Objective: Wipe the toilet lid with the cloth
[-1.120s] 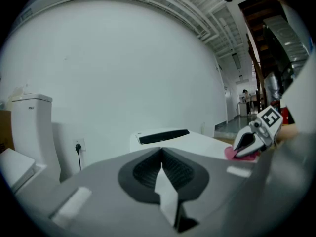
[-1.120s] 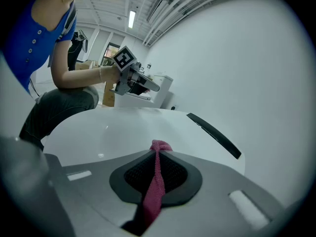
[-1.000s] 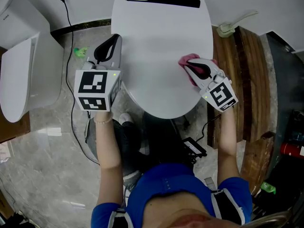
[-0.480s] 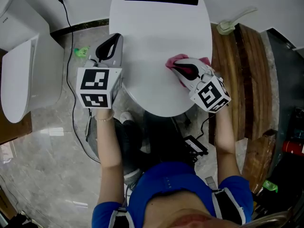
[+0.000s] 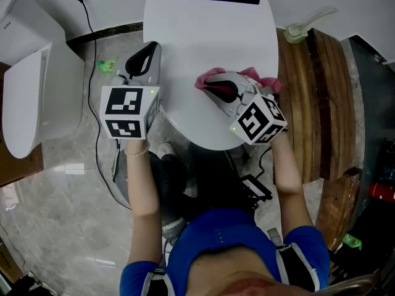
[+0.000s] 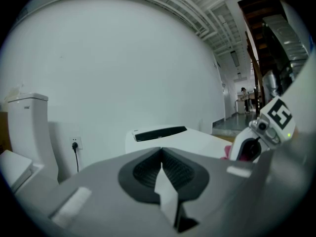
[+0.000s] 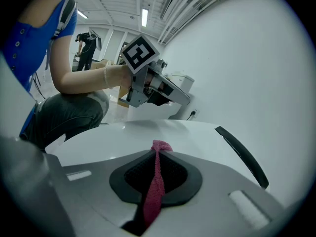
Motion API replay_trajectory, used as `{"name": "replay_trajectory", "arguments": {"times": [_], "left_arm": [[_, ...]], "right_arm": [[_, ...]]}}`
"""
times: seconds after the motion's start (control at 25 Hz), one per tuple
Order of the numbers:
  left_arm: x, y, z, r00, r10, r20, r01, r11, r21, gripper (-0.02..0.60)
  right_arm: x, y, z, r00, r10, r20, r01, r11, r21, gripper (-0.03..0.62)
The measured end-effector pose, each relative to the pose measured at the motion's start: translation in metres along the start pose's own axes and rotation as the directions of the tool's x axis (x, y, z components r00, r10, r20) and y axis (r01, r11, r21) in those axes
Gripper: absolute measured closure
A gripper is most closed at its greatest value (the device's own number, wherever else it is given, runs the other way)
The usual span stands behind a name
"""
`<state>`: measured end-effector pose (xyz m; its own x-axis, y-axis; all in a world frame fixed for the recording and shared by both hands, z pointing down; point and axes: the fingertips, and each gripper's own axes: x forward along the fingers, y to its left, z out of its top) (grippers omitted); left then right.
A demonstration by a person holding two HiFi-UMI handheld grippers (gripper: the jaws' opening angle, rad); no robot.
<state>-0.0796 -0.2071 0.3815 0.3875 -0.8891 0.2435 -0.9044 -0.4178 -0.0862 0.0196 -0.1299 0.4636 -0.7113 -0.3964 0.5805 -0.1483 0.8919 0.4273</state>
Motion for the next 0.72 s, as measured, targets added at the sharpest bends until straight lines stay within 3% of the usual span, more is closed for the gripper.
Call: {"name": "replay_trajectory", "arguments": {"times": [0.72], "left_arm": [[-0.004,0.008,0.001,1.000,0.009,0.013,-0.008,1.000,-0.012,0.580]], "right_arm": [[0.040,0.020,0.042,0.996,0.091,0.012,-0.090,0.992,-0.088,0.579]]}}
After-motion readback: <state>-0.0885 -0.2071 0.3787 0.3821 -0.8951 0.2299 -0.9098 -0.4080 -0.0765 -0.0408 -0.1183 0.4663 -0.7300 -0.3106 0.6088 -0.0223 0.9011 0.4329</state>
